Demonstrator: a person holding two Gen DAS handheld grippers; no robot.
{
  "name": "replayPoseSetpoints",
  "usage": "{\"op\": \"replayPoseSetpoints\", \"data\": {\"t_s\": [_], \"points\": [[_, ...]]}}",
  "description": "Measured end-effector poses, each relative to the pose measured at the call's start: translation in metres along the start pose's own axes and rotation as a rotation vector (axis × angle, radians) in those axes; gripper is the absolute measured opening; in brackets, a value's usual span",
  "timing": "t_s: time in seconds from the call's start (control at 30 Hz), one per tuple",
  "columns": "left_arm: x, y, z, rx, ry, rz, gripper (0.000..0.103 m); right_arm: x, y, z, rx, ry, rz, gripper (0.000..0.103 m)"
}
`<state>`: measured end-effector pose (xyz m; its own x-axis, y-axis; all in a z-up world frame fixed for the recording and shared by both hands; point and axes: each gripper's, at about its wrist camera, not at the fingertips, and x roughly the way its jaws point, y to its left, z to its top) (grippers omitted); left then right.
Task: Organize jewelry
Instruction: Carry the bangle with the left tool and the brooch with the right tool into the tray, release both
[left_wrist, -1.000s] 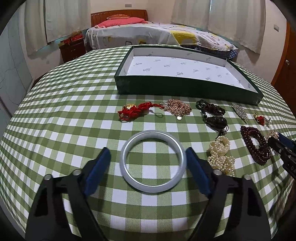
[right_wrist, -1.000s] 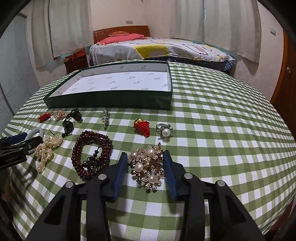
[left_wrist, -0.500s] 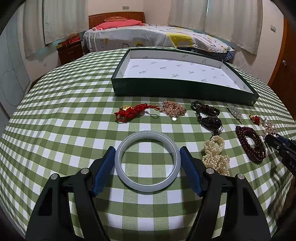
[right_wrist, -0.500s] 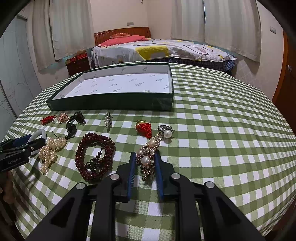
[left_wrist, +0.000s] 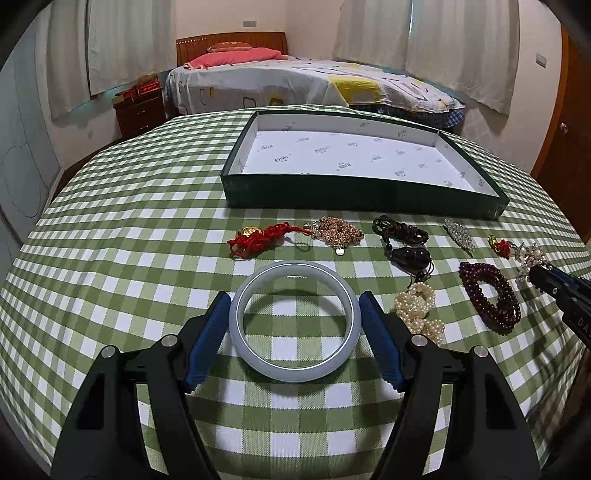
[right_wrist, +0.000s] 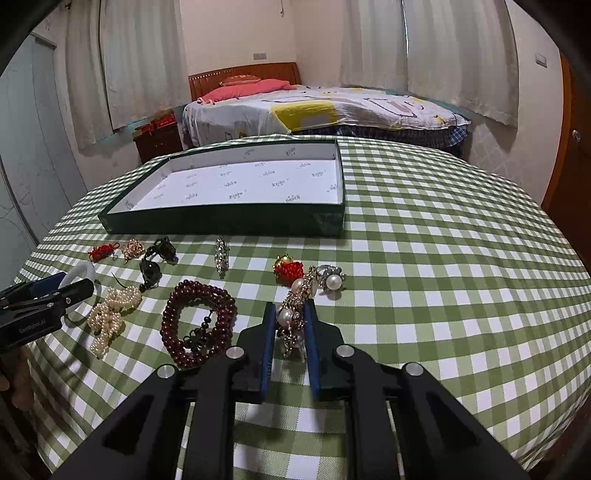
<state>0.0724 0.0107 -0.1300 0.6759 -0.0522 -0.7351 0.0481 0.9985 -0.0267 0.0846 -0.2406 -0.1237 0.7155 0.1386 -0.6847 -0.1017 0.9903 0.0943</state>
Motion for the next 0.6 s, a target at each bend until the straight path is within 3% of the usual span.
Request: {"op": "replayPoseSetpoints", "data": {"t_s": [0.27, 0.6], "points": [[-0.009, 0.001, 0.011, -0.020, -0.026, -0.017, 0.069, -0.013, 0.002, 0.019, 0.013, -0.051, 0.034, 0.016], [-0.018, -0.003, 0.061, -0.035, -0.099, -0.050, 0.069, -0.015, 0.005, 0.065, 0.004, -0.153, 0.056, 0.016]]}}
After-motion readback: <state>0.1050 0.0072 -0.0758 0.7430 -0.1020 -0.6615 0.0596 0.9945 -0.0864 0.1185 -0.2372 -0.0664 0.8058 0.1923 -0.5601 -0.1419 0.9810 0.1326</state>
